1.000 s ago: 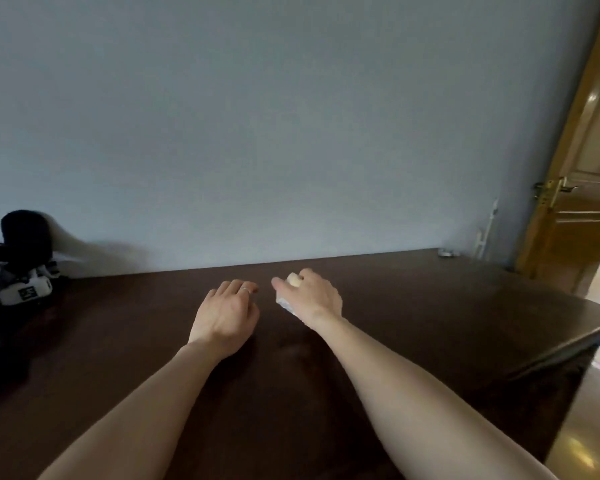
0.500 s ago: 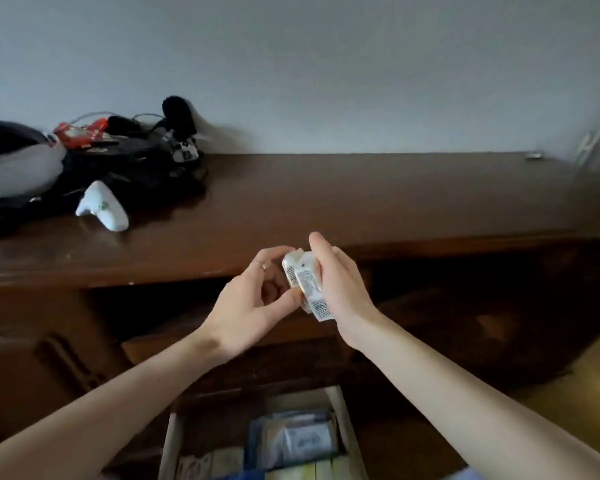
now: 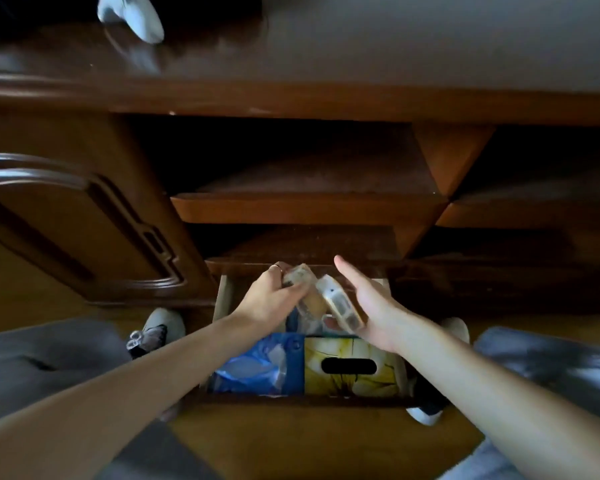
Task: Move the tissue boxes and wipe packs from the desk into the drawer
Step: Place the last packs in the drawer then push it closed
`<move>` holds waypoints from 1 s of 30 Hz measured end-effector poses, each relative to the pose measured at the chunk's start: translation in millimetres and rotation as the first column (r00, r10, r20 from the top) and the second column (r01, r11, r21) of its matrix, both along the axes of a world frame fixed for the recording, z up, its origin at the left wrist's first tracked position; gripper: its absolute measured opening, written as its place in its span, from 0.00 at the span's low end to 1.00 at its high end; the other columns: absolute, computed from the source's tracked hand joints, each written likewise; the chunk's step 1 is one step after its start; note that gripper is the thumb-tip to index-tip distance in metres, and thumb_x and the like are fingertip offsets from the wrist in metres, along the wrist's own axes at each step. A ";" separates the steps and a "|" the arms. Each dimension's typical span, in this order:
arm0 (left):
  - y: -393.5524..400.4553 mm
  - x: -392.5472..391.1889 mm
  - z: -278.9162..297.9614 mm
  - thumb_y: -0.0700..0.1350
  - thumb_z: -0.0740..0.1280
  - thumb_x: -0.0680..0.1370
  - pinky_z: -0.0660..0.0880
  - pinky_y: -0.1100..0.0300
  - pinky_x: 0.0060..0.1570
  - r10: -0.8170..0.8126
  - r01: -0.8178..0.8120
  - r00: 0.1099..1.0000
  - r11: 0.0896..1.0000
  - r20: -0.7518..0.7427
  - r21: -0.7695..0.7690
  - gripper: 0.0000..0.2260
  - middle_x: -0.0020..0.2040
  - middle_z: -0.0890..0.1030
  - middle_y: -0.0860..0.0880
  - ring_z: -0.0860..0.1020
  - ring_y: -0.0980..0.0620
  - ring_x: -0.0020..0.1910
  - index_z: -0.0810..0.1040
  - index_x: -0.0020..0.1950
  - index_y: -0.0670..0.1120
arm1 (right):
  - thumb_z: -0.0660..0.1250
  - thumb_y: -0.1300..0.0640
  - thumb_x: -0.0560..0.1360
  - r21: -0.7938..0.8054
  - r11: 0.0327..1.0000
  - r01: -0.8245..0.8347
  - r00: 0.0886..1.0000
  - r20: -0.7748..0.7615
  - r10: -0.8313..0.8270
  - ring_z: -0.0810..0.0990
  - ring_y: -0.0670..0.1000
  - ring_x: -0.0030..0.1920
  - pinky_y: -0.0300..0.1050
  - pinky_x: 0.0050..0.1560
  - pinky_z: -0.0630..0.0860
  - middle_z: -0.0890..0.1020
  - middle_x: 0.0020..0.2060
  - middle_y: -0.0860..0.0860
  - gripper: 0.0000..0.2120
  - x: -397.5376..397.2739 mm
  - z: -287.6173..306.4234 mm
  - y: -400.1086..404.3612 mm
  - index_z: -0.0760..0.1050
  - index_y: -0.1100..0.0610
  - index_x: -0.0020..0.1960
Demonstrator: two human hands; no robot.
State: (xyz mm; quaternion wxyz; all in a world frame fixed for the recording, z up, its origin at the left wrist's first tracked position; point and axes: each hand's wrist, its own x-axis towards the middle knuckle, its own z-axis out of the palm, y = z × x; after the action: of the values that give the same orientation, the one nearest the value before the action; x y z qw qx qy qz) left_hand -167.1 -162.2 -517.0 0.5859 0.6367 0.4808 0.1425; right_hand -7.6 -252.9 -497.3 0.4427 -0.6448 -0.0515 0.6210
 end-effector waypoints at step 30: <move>45.6 -137.7 -88.9 0.45 0.62 0.82 0.81 0.52 0.38 0.408 -0.408 0.878 0.911 -0.251 0.054 0.10 0.50 0.83 0.44 0.83 0.49 0.44 0.69 0.62 0.45 | 0.75 0.65 0.75 -0.146 0.942 -0.301 0.842 0.423 0.334 0.83 0.51 0.51 0.42 0.41 0.80 0.82 0.58 0.53 0.20 -53.2 -186.6 95.9 0.76 0.48 0.61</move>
State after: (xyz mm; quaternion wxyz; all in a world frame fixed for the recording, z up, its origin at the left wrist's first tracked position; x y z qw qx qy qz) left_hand -304.8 -116.6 -605.9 0.4755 0.5340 0.6758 0.1792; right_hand -60.8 -157.0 -684.0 0.2864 -0.7670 -0.2338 0.5245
